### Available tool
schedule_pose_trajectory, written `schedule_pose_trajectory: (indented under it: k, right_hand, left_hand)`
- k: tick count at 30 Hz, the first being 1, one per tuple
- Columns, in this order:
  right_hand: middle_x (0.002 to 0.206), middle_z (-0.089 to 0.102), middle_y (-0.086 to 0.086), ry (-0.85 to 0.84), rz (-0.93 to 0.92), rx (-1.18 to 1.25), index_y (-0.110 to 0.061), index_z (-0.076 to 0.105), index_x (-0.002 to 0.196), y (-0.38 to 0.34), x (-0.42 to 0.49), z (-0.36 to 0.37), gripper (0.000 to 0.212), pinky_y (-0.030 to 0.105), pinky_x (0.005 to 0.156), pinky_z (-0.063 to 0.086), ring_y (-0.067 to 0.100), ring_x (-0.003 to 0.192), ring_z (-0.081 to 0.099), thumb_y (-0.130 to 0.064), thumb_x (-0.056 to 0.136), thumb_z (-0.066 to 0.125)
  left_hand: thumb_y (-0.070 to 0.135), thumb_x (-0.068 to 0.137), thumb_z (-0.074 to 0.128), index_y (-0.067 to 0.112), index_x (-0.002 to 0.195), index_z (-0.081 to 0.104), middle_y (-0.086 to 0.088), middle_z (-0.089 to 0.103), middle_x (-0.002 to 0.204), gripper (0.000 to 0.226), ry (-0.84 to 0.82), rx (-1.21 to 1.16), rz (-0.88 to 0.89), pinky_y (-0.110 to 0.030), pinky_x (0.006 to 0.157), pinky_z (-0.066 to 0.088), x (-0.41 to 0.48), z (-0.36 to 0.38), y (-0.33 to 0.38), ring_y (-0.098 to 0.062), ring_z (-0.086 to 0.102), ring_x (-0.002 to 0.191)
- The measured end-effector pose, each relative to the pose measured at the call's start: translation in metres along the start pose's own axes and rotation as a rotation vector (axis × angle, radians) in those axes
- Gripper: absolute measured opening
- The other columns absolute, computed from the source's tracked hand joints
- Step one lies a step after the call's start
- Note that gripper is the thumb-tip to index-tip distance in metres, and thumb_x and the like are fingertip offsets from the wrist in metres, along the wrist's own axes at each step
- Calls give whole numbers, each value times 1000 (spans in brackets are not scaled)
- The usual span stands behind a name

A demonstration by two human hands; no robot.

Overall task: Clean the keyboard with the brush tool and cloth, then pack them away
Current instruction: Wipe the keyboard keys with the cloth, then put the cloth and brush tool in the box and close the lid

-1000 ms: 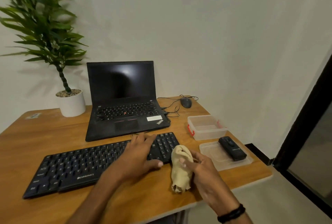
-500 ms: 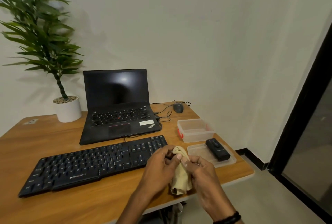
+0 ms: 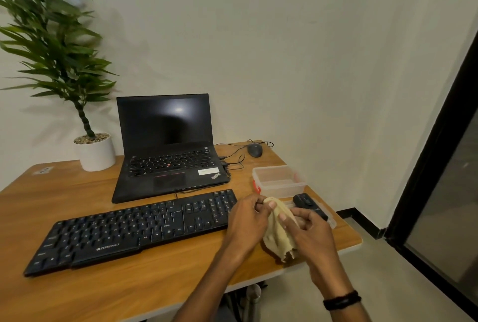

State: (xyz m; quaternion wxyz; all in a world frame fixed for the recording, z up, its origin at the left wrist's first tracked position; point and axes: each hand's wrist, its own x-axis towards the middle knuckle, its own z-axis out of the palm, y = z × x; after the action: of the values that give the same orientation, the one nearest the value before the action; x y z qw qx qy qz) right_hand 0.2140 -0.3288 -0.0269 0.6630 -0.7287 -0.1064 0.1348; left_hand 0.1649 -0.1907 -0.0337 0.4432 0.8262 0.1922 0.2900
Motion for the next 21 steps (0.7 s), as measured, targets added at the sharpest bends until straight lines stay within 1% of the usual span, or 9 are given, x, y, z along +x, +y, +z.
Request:
schedule_pose_trajectory:
  k: [3, 5, 7, 10, 12, 13, 15, 17, 21]
  right_hand:
    - [88, 74, -1, 39, -10, -100, -23, 63, 105, 10, 6, 4, 20, 45, 72, 62, 17, 79, 72, -34, 89, 70]
    - [92, 69, -5, 119, -81, -312, -22, 62, 108, 17, 8, 6, 19, 37, 71, 59, 12, 81, 66, -33, 93, 66]
    - [104, 66, -4, 222, -180, -502, -23, 60, 115, 22, 6, 8, 22, 30, 76, 54, 12, 91, 62, -27, 94, 63]
    - [122, 59, 0, 289, -243, -783, -24, 54, 128, 26, 0, 12, 35, 31, 91, 51, 16, 110, 55, -27, 95, 62]
    - [128, 54, 1, 268, -252, -1042, -27, 49, 135, 24, -4, 15, 40, 31, 97, 47, 19, 117, 50, -32, 96, 59]
    - [131, 52, 2, 262, -262, -1098, -27, 46, 138, 22, -6, 16, 43, 31, 99, 45, 20, 119, 48, -31, 96, 58]
    - [136, 47, 6, 265, -294, -1099, -25, 44, 141, 17, -8, 18, 49, 31, 101, 42, 22, 122, 43, -26, 95, 59]
    - [139, 44, 7, 262, -317, -1011, -23, 45, 141, 11, -12, 24, 49, 32, 103, 40, 23, 126, 39, -24, 95, 59]
    - [141, 44, 1, 118, -381, -803, -28, 46, 140, 3, -24, 55, 42, 30, 104, 40, 17, 132, 36, -29, 99, 53]
  left_hand:
    - [34, 101, 63, 21, 115, 71, 11, 70, 98, 21, 4, 64, -13, -19, 73, 49, 6, 10, 1, -2, 64, 87]
    - [34, 101, 62, 21, 130, 63, 9, 69, 104, 32, -9, 121, -18, -24, 83, 53, 6, 15, 1, -5, 64, 94]
    - [35, 100, 63, 22, 141, 56, 8, 69, 108, 44, -52, 167, 5, -28, 90, 53, 2, 19, -2, -6, 65, 100]
    - [32, 95, 70, 22, 145, 53, 7, 67, 122, 53, -133, 272, 31, -25, 96, 46, -7, 26, -12, -9, 59, 114]
    - [30, 94, 72, 22, 146, 53, 8, 65, 126, 56, -145, 286, 28, -23, 97, 44, -10, 27, -17, -9, 57, 117]
    - [29, 93, 73, 23, 146, 53, 8, 65, 126, 57, -140, 278, 26, -24, 98, 45, -10, 25, -18, -9, 58, 117]
    - [28, 94, 72, 24, 146, 52, 9, 65, 124, 56, -119, 260, 24, -26, 98, 48, -12, 17, -17, -11, 60, 114]
    - [30, 95, 70, 26, 146, 52, 12, 62, 119, 54, -68, 246, 34, -30, 97, 51, -19, 0, -16, -10, 60, 108]
    - [42, 94, 69, 34, 149, 44, 17, 56, 121, 61, 103, 268, -6, -36, 104, 49, -37, -56, -27, -7, 53, 116]
